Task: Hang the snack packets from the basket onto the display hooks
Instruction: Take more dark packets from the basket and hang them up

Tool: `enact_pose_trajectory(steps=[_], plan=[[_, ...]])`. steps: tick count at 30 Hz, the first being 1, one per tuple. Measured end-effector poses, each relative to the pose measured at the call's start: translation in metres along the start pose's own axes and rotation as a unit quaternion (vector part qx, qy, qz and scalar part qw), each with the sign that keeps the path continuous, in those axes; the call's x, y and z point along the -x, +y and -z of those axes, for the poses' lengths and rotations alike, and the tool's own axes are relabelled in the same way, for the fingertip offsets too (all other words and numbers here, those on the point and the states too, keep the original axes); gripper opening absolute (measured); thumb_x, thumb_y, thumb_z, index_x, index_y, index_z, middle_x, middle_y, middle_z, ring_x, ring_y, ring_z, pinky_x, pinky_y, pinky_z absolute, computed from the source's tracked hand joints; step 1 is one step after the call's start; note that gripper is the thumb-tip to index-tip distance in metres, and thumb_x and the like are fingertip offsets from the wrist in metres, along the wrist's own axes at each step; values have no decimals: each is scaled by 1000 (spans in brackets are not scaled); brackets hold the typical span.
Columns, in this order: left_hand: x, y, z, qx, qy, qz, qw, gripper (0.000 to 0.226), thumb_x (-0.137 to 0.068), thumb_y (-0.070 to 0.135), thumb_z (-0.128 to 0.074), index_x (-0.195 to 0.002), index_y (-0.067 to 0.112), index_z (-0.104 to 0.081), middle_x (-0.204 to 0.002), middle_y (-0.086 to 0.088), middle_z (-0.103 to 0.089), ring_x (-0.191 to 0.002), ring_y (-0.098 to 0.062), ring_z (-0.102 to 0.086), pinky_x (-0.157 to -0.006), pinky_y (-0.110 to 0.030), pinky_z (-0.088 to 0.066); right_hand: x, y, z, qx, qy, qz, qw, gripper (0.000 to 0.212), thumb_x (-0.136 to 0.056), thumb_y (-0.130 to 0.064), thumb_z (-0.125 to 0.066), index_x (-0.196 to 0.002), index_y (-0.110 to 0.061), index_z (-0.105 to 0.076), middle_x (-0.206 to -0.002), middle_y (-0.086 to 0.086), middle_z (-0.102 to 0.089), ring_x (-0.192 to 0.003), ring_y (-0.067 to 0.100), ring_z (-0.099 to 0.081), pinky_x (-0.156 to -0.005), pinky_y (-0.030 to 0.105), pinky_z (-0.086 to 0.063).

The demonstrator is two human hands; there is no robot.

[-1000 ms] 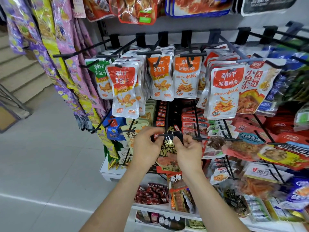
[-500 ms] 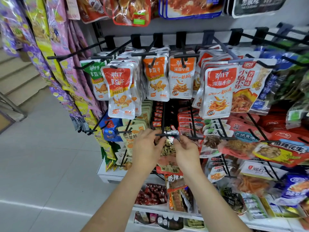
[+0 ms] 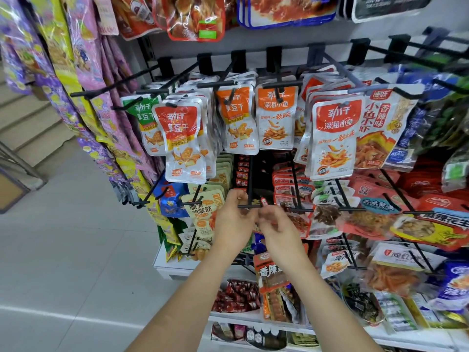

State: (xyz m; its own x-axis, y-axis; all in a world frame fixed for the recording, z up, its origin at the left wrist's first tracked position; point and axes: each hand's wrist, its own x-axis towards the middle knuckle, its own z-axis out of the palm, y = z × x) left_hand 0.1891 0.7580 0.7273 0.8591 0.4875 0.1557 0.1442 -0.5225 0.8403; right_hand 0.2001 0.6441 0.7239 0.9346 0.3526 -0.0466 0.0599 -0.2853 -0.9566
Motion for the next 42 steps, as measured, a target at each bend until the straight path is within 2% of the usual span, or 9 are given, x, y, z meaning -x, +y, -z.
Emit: enact_pose_trajectory(steps=[6,14,17,21,25,31,34,39,42], plan=[[-2,-2,6,-16,-81,11,996,55,-87,4,-59,-139,18,-46,-126,1,-62,-77,22,-54,-63,2,-37,-17,2,-10,-61,-28,-48,997,65,-95,1,-42,-146,-37,-28,-116,-5,-59,-87,21,-64,-86,46,-51],[3,-1,9,-31,-105,14,994,48,-82,-6,-54,-124,17,-58,-116,4,-64,-102,-9,-59,-81,-15,-43,-34,-1,-10,-138,-48,-92,985,80,-91,9,-38,-149,-43,-20,-78,-13,-70,-99,36,-63,-91,60,-49],[1,3,8,-85,-97,4,992,47,-83,-8,-51,-124,12,-57,-124,-5,-57,-115,-19,-53,-87,-16,-36,-39,0,-6,-119,-61,-104,986,83,-91,4,-40,-147,-51,-16,-95,-7,-70,-108,45,-60,-86,65,-49],[0,9,7,-122,-92,10,988,48,-86,-9,-48,-130,9,-53,-129,-10,-53,-121,-24,-49,-89,-16,-33,-45,5,0,-91,-78,-93,988,82,-92,-5,-44,-142,-61,-11,-144,7,-48,-98,27,-62,-89,56,-53],[-4,11,8,-152,-103,-10,983,42,-84,-8,-49,-124,5,-57,-126,-18,-52,-118,-32,-50,-94,-28,-41,-34,5,10,-95,-131,-107,981,76,-93,-2,-46,-148,-49,-20,-117,-6,-66,-108,45,-60,-90,62,-48],[-13,-1,10,-161,-130,-9,978,35,-85,1,-53,-117,10,-60,-118,-15,-53,-115,-30,-50,-96,-33,-43,16,7,36,-74,-158,-113,978,36,-98,-8,-49,-130,-23,-53,-107,5,-71,-90,21,-71,-68,25,-55],[-4,-11,13,-145,-125,-28,981,38,-89,4,-55,-126,13,-59,-119,-6,-56,-117,-24,-52,-100,-34,-43,44,12,50,-82,-112,-135,981,24,-99,-4,-48,-112,-16,-64,-95,8,-74,-82,18,-70,-73,40,-59],[26,-18,32,-58,-135,-46,988,27,-95,17,-57,-120,24,-65,-118,10,-66,-99,-7,-63,-88,-28,-52,97,15,78,-65,74,-124,987,21,-97,-2,-51,-99,-14,-69,-81,4,-75,-69,16,-69,-58,19,-52],[48,-14,47,-59,-146,-72,985,21,-94,19,-59,-111,26,-70,-111,6,-71,-80,-21,-68,-71,-30,-56,141,20,93,25,173,-108,979,30,-95,-3,-53,-93,-28,-69,-81,-2,-75,-72,12,-68,-67,22,-52]])
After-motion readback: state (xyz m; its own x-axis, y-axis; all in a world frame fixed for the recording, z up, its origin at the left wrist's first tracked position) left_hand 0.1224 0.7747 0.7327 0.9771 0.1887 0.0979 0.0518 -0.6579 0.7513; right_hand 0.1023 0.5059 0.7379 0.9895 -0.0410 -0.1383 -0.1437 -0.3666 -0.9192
